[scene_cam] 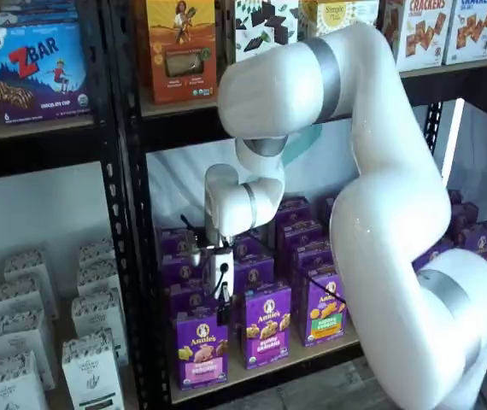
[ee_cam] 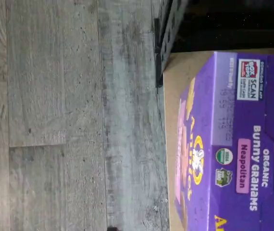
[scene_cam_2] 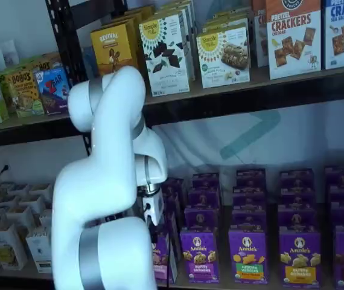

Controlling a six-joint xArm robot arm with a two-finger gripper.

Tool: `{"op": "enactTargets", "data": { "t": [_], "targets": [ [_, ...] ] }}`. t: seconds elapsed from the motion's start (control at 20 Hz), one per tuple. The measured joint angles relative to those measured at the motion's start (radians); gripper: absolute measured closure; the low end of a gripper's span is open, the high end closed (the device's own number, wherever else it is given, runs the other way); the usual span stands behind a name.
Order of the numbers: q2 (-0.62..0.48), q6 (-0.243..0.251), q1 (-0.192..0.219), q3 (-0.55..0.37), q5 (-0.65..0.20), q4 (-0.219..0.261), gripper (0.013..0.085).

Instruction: Pick up the purple box with a pink patch in the middle, on the bottom shelf, the first box from the left

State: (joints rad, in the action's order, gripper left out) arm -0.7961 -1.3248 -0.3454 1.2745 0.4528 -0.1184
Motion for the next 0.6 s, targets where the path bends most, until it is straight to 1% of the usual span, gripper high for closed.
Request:
{"op": "enactTargets", "data": {
  "t": [0.25, 0.5, 0.6],
  "targets": [
    [-0.047, -0.011, 0.000, 0.047, -0.010, -0.012, 0.0130],
    [-0.081, -0.003, 0.003, 0.086, 0.003, -0.001, 0.0130],
    [-0.101, 0.007, 0.002, 0.108, 0.014, 0.010, 0.0130]
  ]
}}
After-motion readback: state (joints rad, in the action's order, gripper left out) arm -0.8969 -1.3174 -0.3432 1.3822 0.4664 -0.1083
